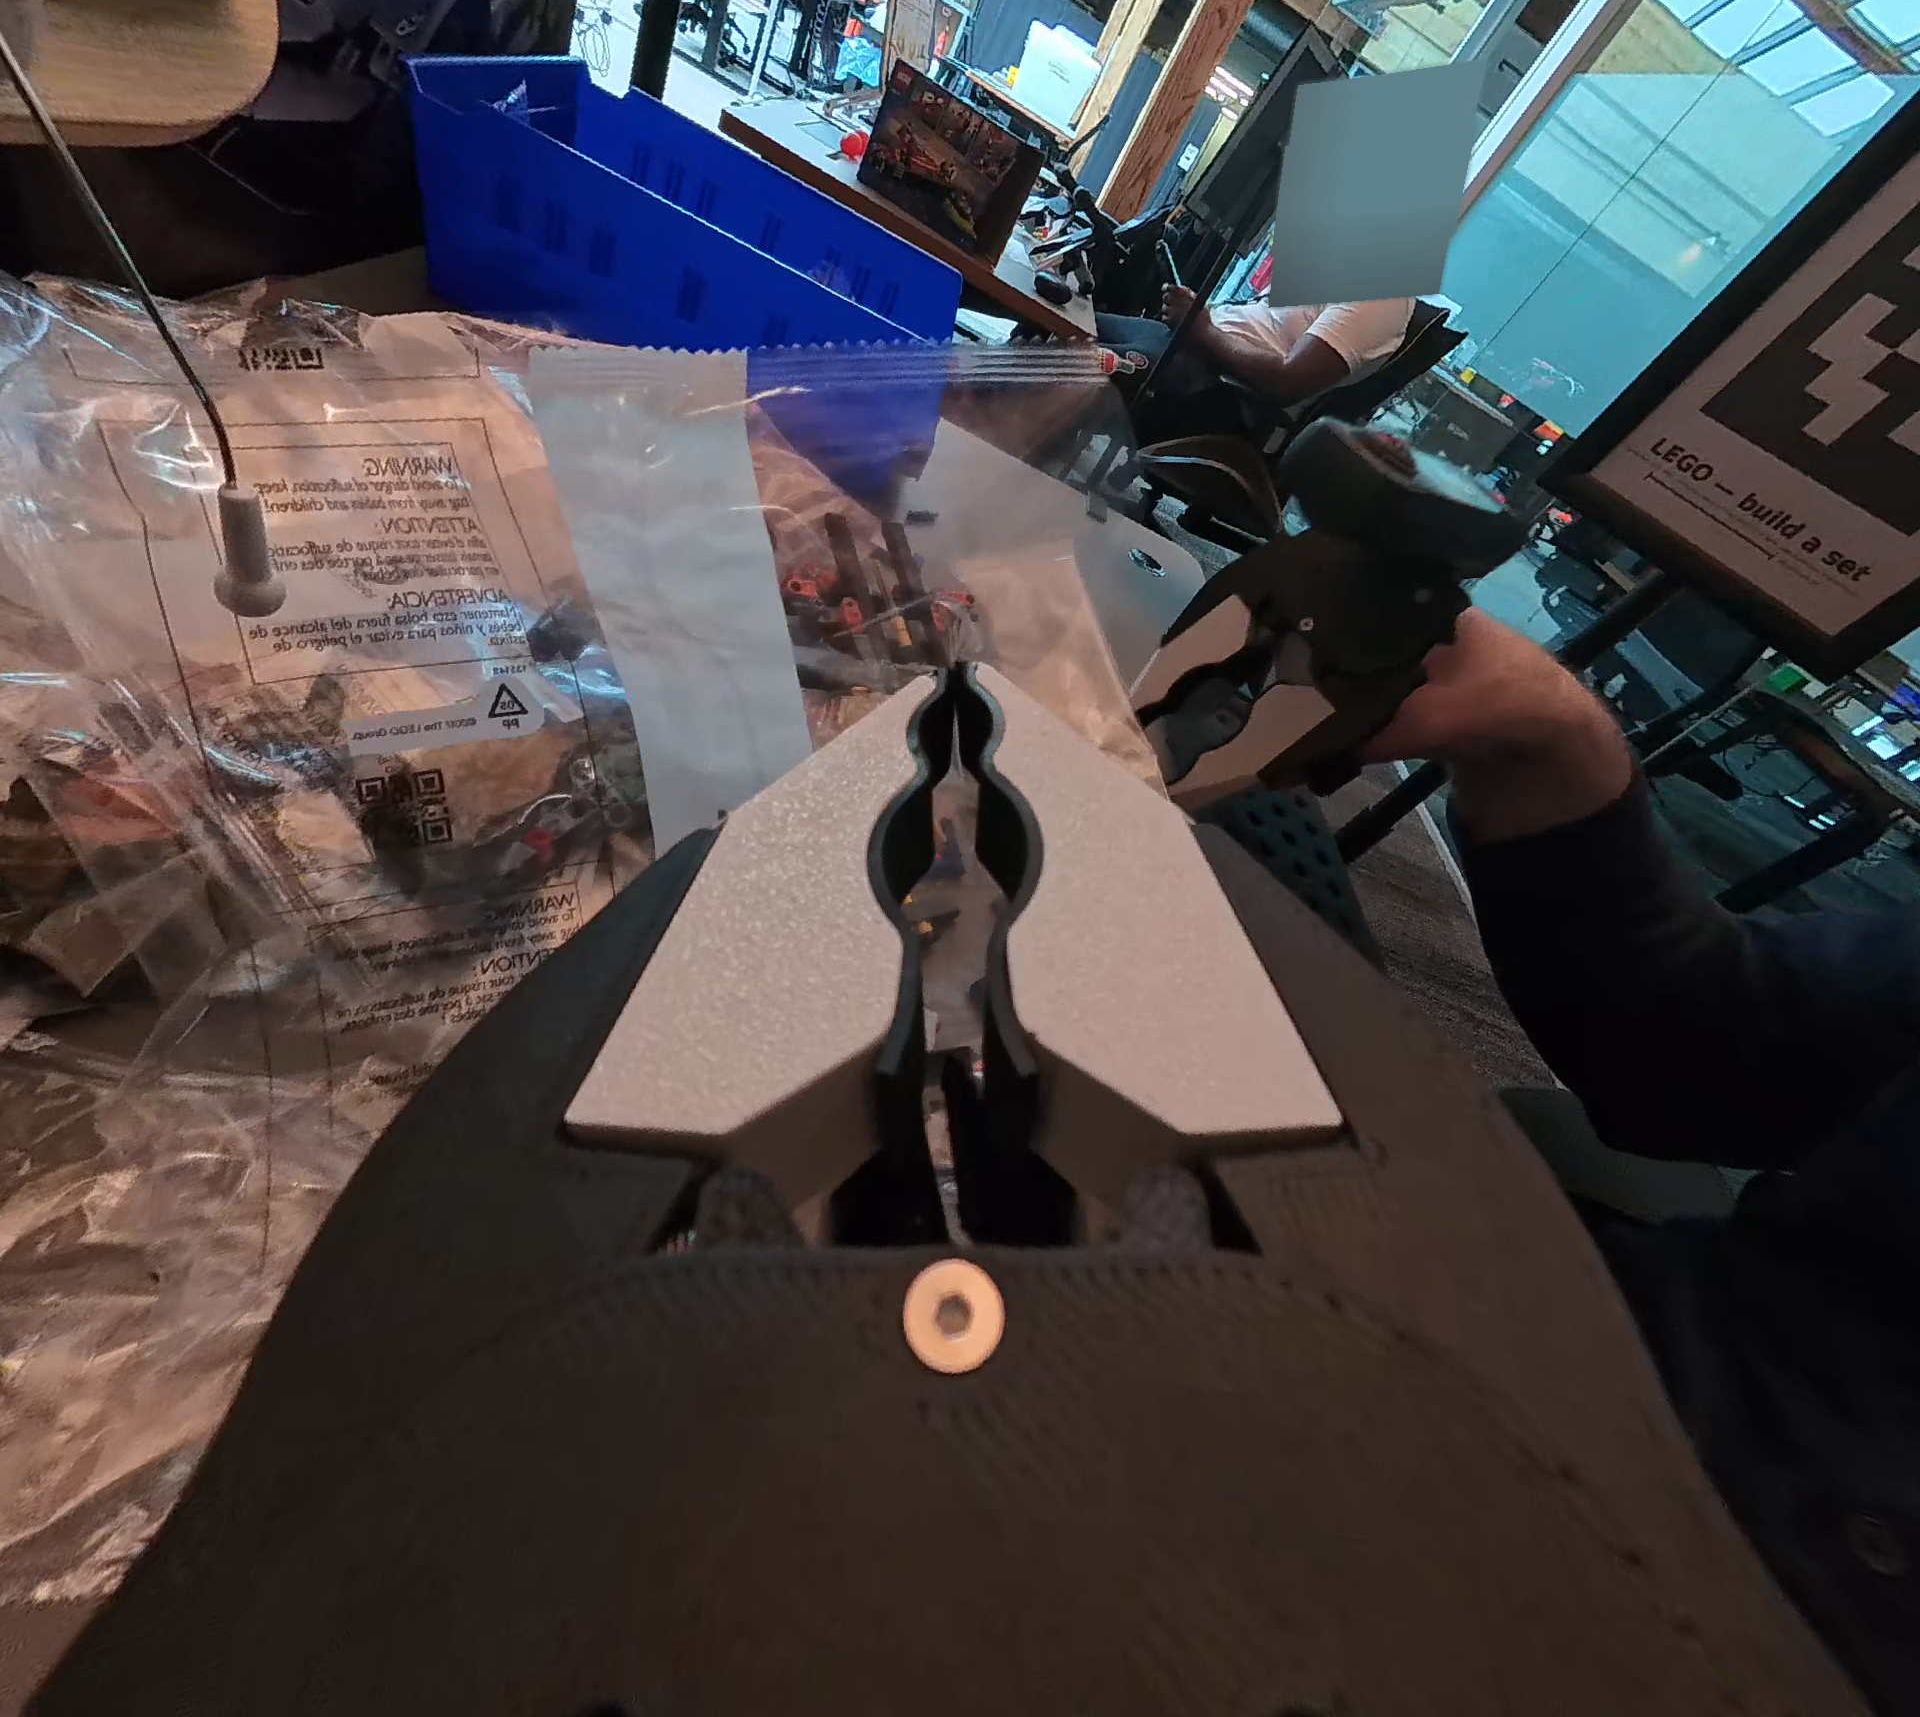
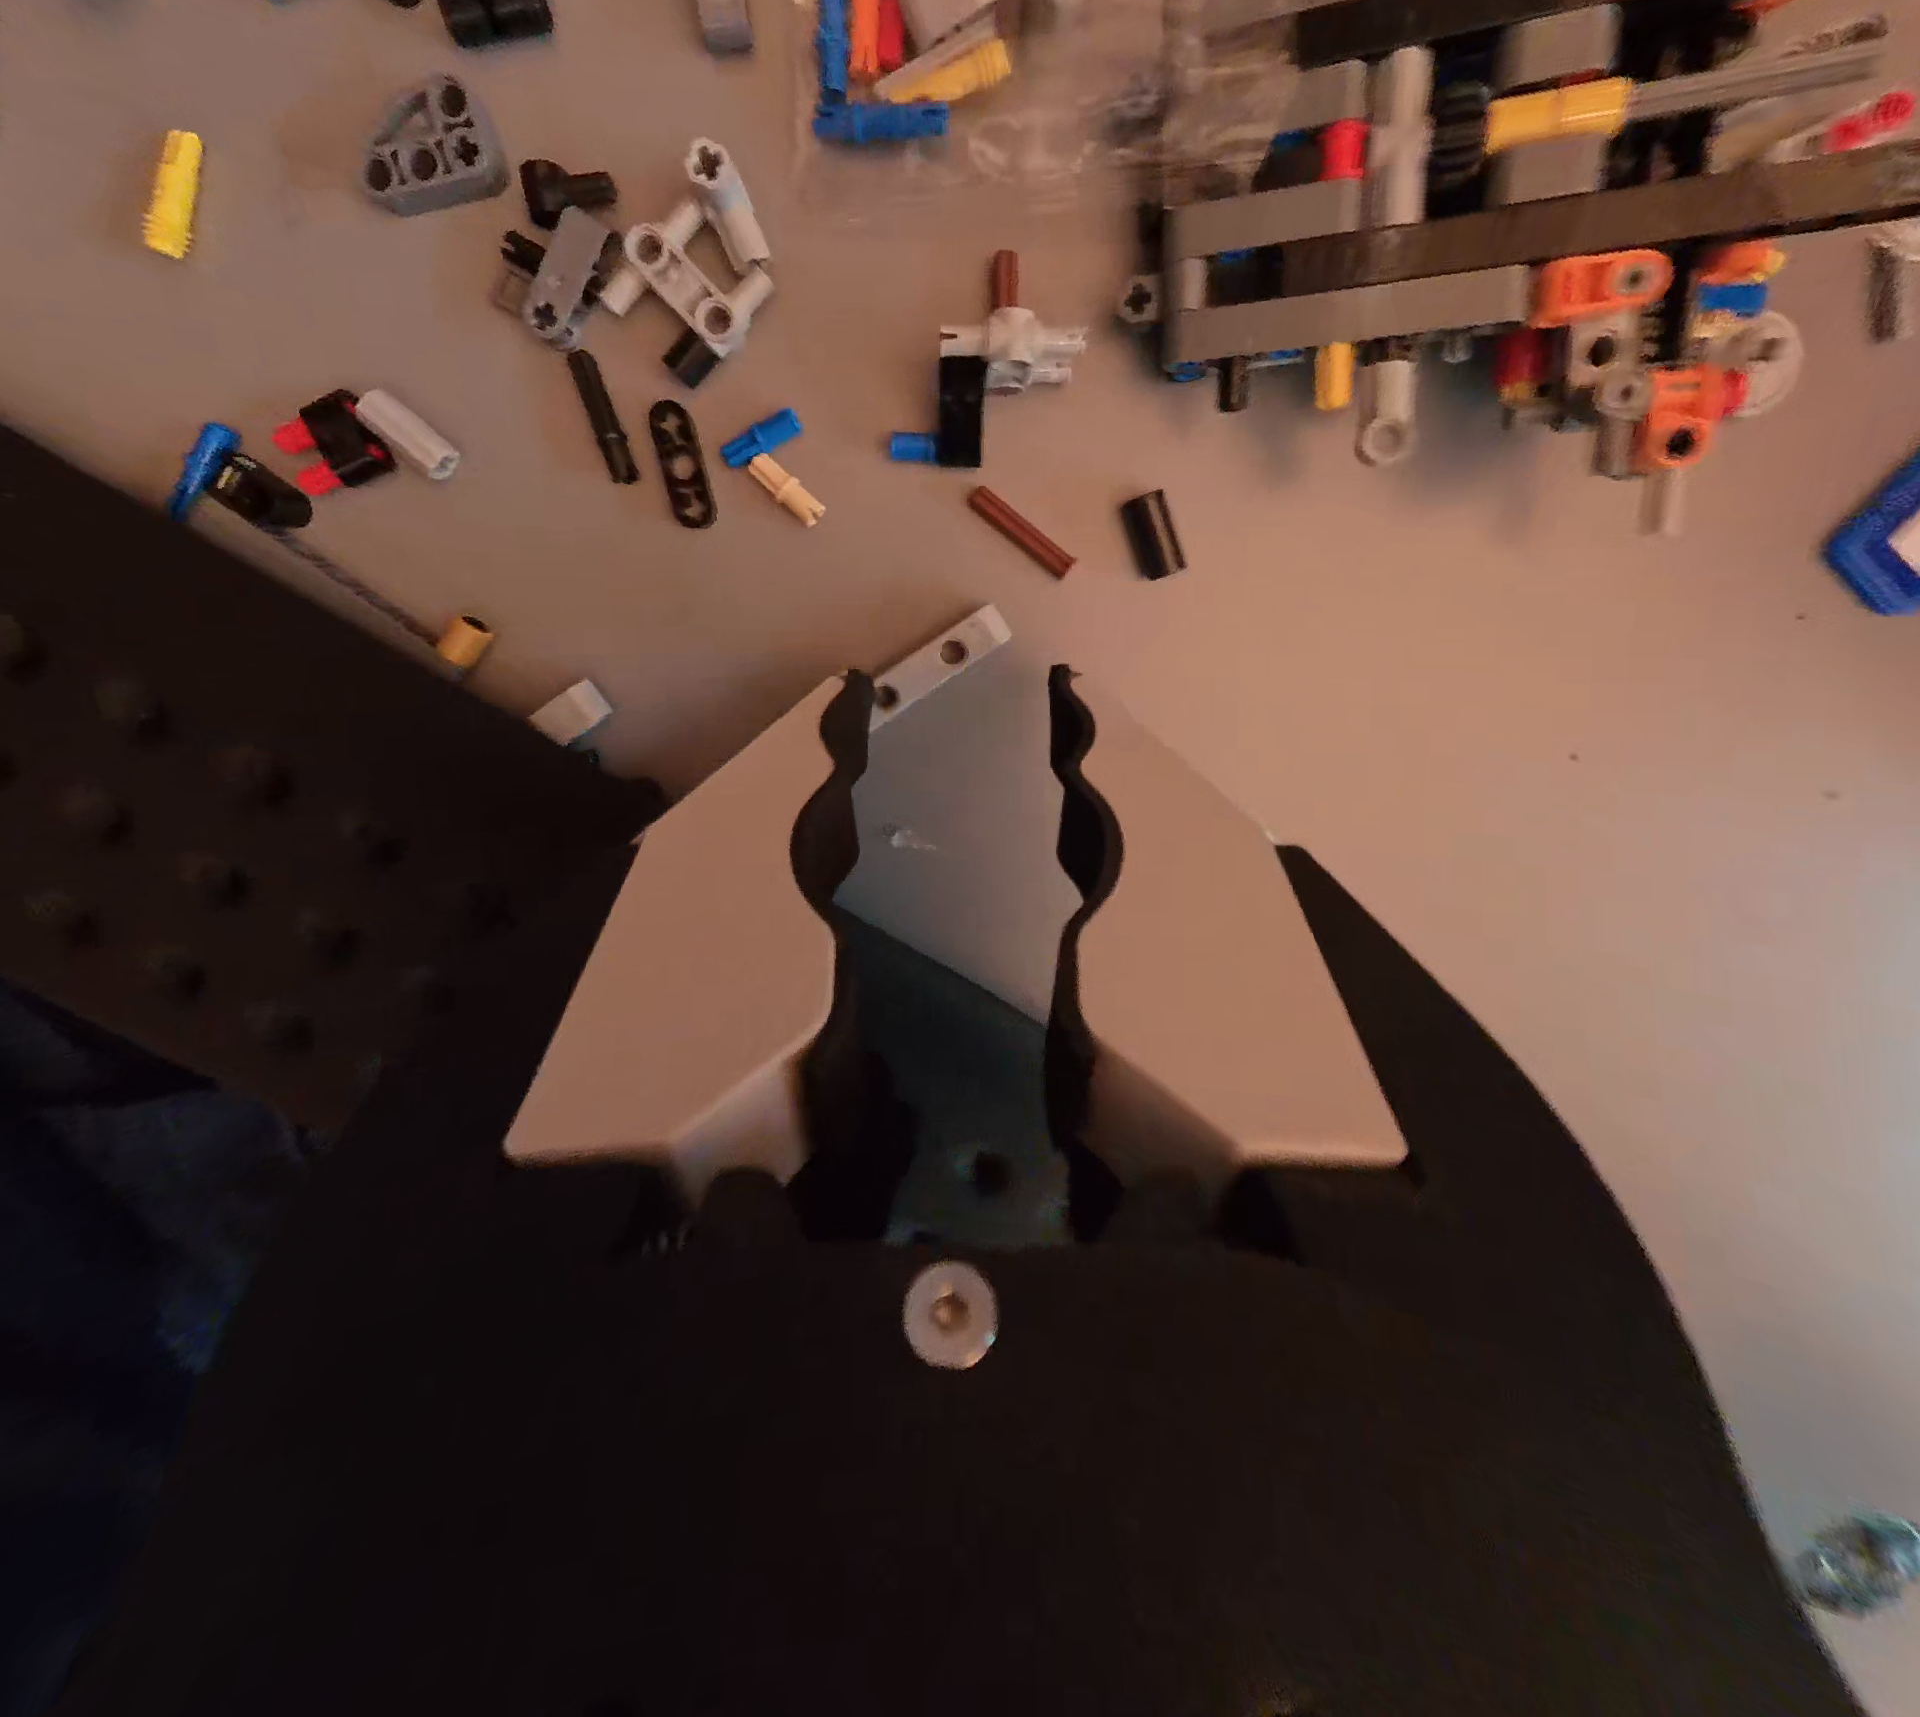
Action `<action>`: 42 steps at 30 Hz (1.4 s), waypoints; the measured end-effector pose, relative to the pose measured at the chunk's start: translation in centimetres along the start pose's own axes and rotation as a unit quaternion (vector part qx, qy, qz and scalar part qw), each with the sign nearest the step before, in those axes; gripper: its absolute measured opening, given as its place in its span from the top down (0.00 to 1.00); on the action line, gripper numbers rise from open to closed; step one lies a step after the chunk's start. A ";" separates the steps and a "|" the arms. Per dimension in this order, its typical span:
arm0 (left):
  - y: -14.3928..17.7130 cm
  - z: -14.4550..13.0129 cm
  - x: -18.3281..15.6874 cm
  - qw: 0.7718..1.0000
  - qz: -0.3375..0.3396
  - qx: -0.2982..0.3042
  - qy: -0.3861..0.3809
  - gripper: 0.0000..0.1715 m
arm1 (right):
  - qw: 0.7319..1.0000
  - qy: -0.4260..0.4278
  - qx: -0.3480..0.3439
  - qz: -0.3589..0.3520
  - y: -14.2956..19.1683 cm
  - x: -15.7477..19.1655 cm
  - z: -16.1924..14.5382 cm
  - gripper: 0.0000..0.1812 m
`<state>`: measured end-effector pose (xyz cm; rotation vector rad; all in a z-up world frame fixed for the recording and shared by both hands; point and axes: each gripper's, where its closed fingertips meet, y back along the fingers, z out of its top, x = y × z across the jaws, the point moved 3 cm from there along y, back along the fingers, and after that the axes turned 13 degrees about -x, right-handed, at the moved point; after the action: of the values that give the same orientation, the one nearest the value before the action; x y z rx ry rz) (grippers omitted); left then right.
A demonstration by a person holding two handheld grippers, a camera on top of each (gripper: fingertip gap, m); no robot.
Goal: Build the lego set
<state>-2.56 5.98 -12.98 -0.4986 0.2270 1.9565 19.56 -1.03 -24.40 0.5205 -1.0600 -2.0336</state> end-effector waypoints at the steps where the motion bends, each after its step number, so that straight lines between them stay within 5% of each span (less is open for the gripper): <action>1: 0.0 0.0 0.0 1.000 0.000 0.000 0.001 1.00 | 1.000 -0.004 0.001 0.015 -0.4 0.3 -0.1 0.83; 8: 0.1 0.1 0.1 1.000 0.002 -0.002 0.001 1.00 | 0.995 0.034 -0.068 0.061 -0.3 2.3 2.2 0.97; 16: -0.1 -0.1 0.0 1.000 0.001 0.001 -0.001 1.00 | 0.943 0.093 -0.287 0.141 6.9 7.0 11.9 0.97; 20: -0.2 -0.1 -0.1 1.000 0.001 0.001 -0.002 1.00 | 0.914 0.073 -0.347 0.196 6.8 9.1 16.1 0.97; 27: -0.4 0.0 -0.6 1.000 -0.008 -0.001 -0.004 1.00 | 0.950 0.022 -0.268 0.160 0.3 7.3 17.2 0.97; 42: -0.5 1.1 -1.3 0.999 -0.006 -0.032 -0.004 1.00 | 0.947 -0.010 -0.312 0.080 -1.0 3.8 23.0 0.94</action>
<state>-1.89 5.59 -11.41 -0.5333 0.1556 1.9590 1.92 8.00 -12.14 0.0770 -0.4007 -2.0835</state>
